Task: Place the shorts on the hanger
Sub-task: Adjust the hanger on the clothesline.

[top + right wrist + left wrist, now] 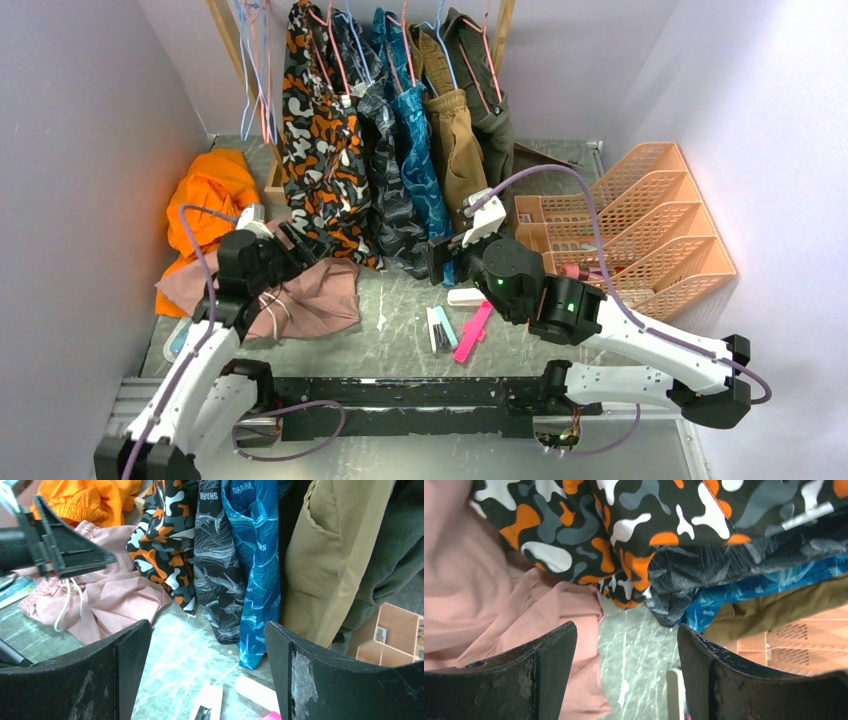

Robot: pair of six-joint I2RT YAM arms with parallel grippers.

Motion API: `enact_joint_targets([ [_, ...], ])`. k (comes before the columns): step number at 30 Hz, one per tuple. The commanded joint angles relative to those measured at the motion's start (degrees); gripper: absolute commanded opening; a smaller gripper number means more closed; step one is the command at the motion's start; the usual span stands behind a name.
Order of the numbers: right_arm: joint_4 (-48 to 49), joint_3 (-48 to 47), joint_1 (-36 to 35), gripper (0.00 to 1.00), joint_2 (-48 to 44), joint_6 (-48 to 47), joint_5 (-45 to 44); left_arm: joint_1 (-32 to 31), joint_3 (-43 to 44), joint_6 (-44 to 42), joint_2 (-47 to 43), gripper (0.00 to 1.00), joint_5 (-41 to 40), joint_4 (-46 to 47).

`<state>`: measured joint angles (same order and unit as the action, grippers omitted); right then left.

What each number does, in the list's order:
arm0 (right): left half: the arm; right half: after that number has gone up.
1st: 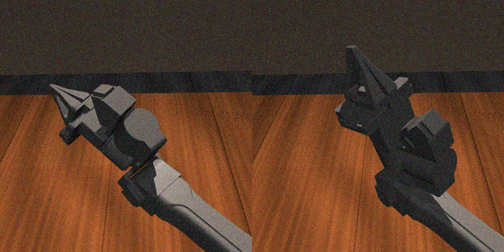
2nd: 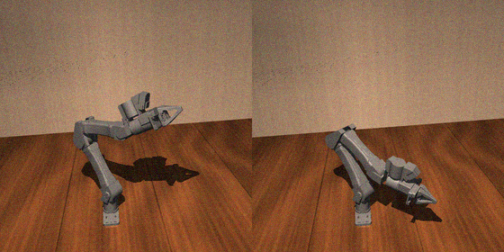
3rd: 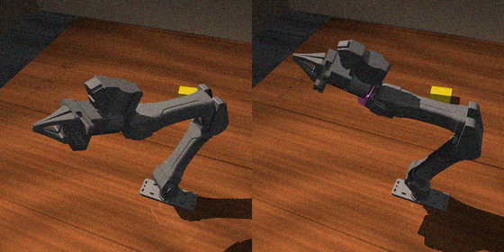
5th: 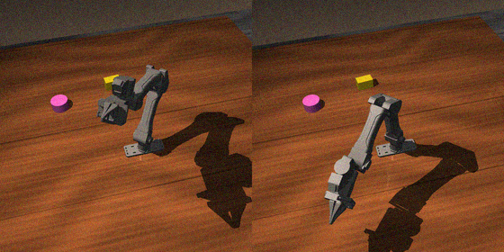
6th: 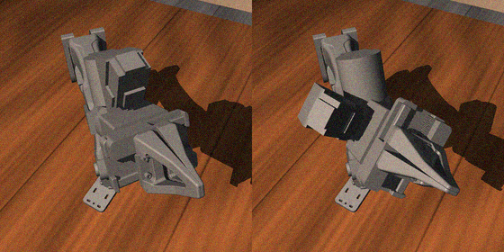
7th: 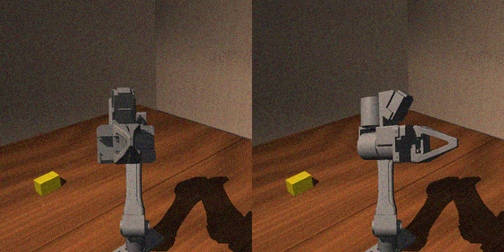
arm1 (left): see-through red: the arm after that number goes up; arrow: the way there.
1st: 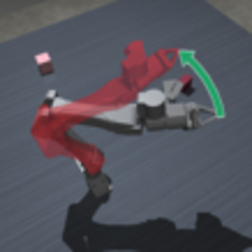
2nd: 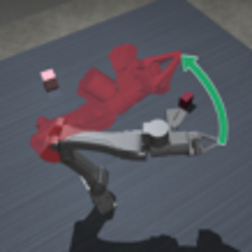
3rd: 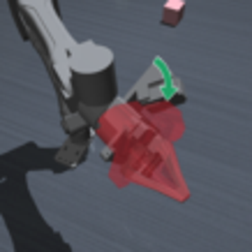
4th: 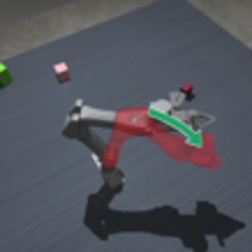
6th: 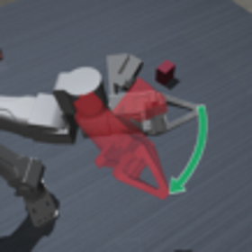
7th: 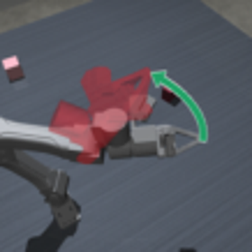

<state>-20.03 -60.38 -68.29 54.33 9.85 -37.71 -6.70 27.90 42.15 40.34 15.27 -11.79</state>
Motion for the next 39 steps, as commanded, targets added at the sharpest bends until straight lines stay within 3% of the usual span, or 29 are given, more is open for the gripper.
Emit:
enact_joint_targets([
  [1,-0.58,-0.67,0.18,0.87,-0.33,2.70,0.54,-7.47,1.06,4.13,8.36,0.79,-11.48,19.60],
  [4,-0.55,-0.56,0.15,0.87,-0.55,3.06,0.14,-15.47,4.26,3.06,14.55,0.82,-24.55,21.37],
  [7,-0.72,-0.81,0.12,0.86,-0.71,3.21,-0.15,-16.78,3.33,6.93,17.41,0.81,-30.16,26.47],
  [11,-2.17,-1.47,0.15,0.86,-1.14,4.07,0.01,-16.82,0.31,11.35,16.11,0.74,-33.96,30.57],
  [16,-4.46,-1.32,0.15,0.86,-3.25,4.67,-1.13,-16.50,-3.92,13.01,10.26,0.56,-39.01,33.88],
  [20,-5.22,-1.41,0.17,0.86,-3.95,5.67,-0.67,-9.78,-2.08,15.07,16.21,0.29,-31.77,36.87],
  [25,-5.75,-2.32,0.14,0.86,-3.88,6.41,0.31,-7.44,1.24,14.30,29.94,0.14,-23.02,48.70],
  [28,-6.19,-2.81,0.17,0.86,-3.99,5.93,0.44,-8.66,2.53,13.39,35.92,0.08,-17.48,56.33],
  [34,-6.67,-3.81,0.09,0.86,-3.43,5.12,-0.30,-18.36,4.68,10.45,42.10,0.07,-14.61,55.04],
  [36,-6.89,-4.46,0.16,0.86,-3.27,4.78,-0.61,-19.53,1.59,12.38,42.13,0.07,-13.25,59.14],
  [39,-7.68,-5.38,0.14,0.86,-3.49,4.20,-1.54,-20.28,-2.17,13.30,37.28,0.07,-13.07,57.22],
])
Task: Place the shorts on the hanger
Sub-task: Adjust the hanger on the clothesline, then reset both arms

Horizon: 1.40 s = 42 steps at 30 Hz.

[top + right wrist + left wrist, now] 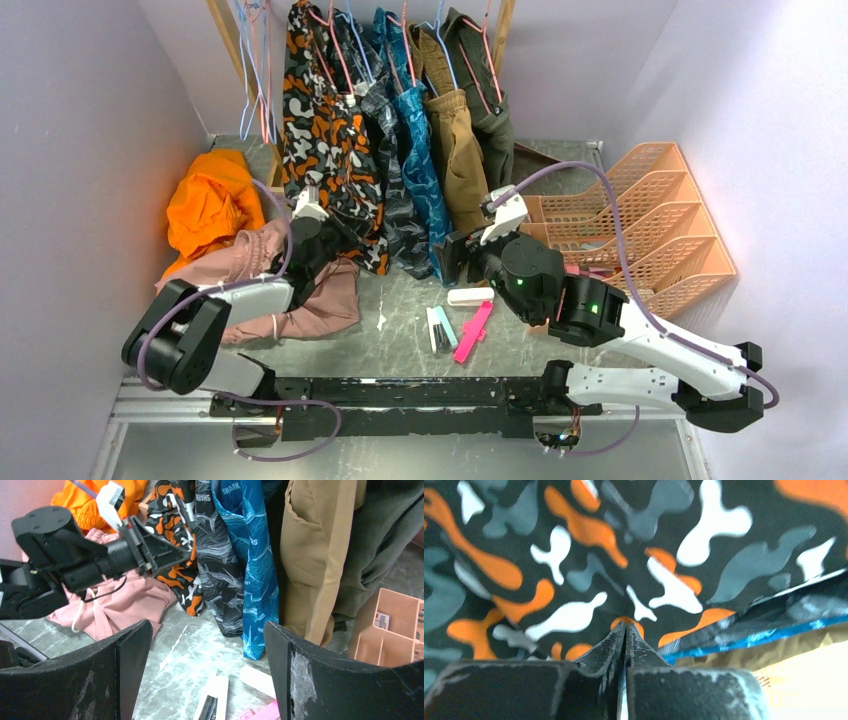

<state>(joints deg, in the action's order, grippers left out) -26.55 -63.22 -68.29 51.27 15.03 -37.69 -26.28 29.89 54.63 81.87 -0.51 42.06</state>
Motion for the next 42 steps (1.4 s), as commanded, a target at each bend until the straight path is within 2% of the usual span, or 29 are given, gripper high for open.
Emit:
enact_joint_targets([
  [1,-1.26,-2.82,0.11,0.86,-0.53,-1.36,-2.01,-0.69,-5.23,0.71,-7.48,0.07,1.89,1.18],
  [2,-1.31,-3.01,0.11,0.86,-0.74,-1.73,-2.46,-0.65,-6.11,0.34,-11.27,0.16,0.92,-3.21],
  [4,-1.49,-3.35,0.13,0.86,-1.06,-2.46,-3.37,-0.63,-4.95,-1.65,-20.62,0.49,-3.16,-15.85],
  [6,-1.59,-3.53,0.14,0.87,-1.50,-3.24,-4.54,-0.61,-1.71,-3.40,-30.25,0.74,-8.33,-30.84],
  [9,-0.22,-1.96,0.17,0.89,-2.51,-4.40,-7.59,-0.62,3.67,-5.14,-40.92,0.94,-16.16,-51.74],
  [11,1.29,-0.08,0.20,0.91,-3.12,-4.61,-10.45,-0.61,6.64,-5.15,-44.89,1.00,-21.80,-62.59],
  [15,3.96,2.90,0.29,0.90,-1.84,-1.99,-19.38,-0.61,9.64,-5.92,-49.21,0.99,-30.00,-75.60],
  [17,4.59,2.49,0.28,0.90,0.01,0.82,-22.85,-0.60,9.33,-6.63,-50.57,0.99,-31.84,-77.78],
  [20,6.07,1.20,0.55,0.99,2.84,4.42,-24.98,-0.57,9.15,-8.90,-51.64,1.00,-32.37,-78.63],
  [22,6.92,1.18,2.14,1.00,3.76,6.17,-23.49,-0.61,9.47,-9.00,-51.84,0.99,-32.36,-79.35],
  [28,4.62,2.44,13.71,1.00,2.27,12.18,-8.85,-0.61,11.84,-8.77,-51.55,0.99,-32.49,-82.38],
  [34,2.52,2.90,14.01,1.00,-0.49,9.23,-10.12,-0.61,11.54,-12.09,-55.01,0.99,-31.38,-82.08],
  [37,3.40,2.92,14.06,1.00,-2.62,13.70,-14.29,-0.60,10.34,-13.39,-57.17,0.99,-30.44,-80.03],
  [40,5.64,3.70,14.02,1.00,-3.56,12.75,-16.71,-0.57,9.43,-14.20,-58.08,0.99,-29.86,-78.68],
  [42,2.34,1.68,14.05,1.00,-1.52,14.50,-16.82,-0.61,9.44,-14.38,-57.91,0.99,-29.66,-78.54],
])
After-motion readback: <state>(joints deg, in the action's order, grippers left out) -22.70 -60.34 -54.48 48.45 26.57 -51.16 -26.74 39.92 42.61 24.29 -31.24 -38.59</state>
